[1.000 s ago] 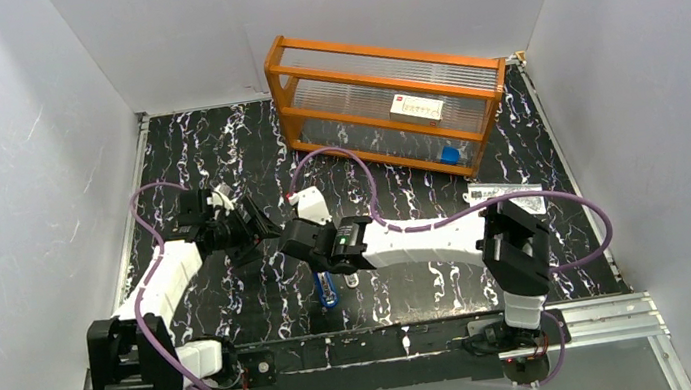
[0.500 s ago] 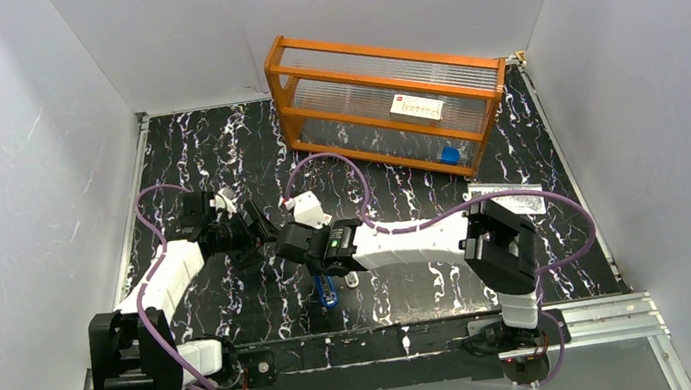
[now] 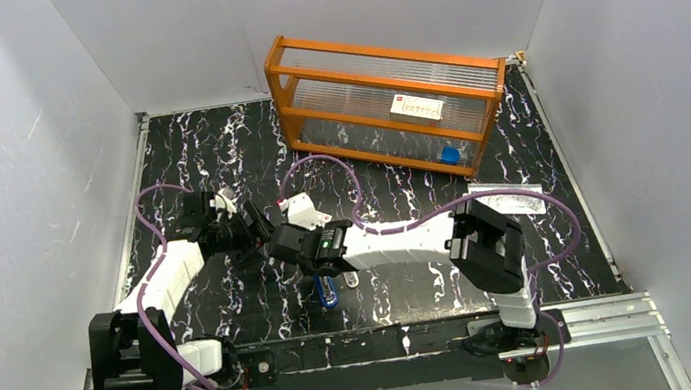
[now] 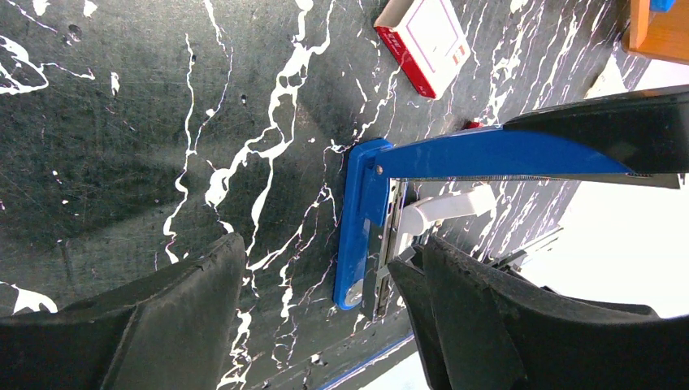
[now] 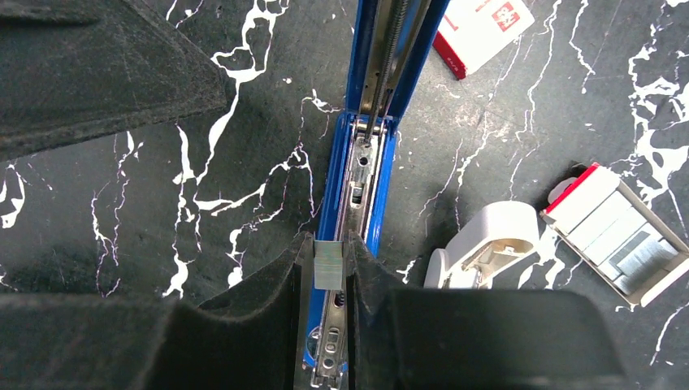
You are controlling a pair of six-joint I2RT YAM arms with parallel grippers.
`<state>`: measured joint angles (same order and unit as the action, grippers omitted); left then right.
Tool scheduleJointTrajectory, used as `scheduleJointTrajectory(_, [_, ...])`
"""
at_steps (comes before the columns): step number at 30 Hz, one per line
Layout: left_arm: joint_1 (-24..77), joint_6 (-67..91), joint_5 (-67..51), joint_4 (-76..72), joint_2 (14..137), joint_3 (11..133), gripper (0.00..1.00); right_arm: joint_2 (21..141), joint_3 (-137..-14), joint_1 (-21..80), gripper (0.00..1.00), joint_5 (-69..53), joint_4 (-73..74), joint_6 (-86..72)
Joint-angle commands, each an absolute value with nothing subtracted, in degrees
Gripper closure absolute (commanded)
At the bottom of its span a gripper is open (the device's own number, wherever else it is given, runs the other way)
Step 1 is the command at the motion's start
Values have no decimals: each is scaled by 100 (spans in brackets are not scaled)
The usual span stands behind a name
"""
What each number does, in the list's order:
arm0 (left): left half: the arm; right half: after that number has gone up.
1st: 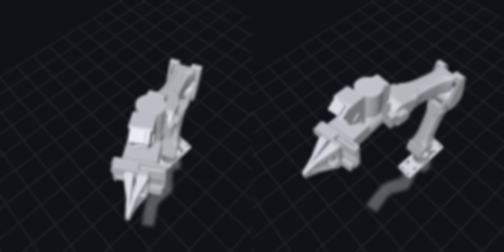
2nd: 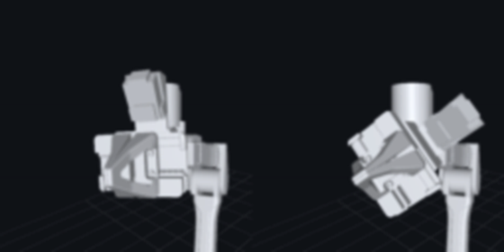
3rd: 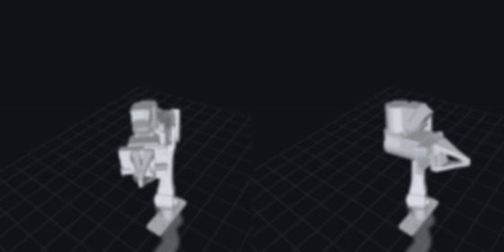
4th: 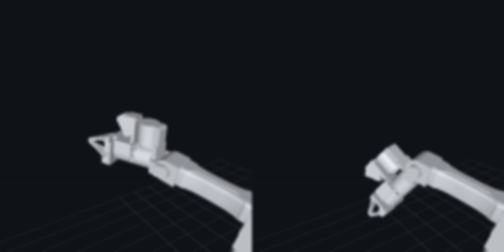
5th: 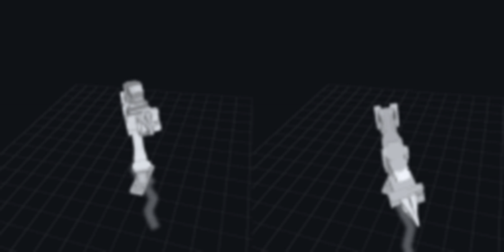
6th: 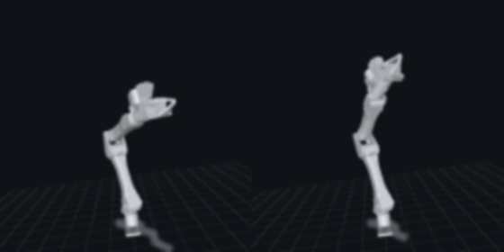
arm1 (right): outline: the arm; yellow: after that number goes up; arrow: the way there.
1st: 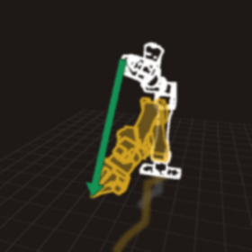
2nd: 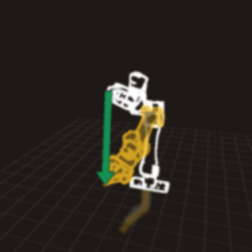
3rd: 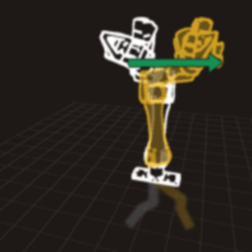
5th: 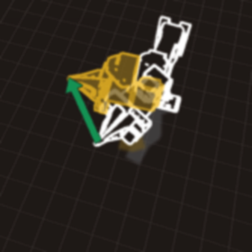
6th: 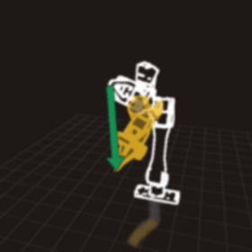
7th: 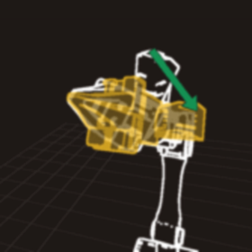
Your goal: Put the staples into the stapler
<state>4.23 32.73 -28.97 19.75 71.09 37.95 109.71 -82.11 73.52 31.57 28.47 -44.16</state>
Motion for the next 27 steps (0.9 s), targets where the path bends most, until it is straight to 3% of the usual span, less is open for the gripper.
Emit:
scheduleJointTrajectory(1, [395, 3173, -2929, 2069, 7077, 3792, 23, 11004, -8502, 7346, 73, 3322, 2926, -4670])
scheduleJointTrajectory(27, [389, 3164, -2940, 2022, 7196, 3809, 24, 11012, -8403, 7253, 72, 3385, 3074, -4826])
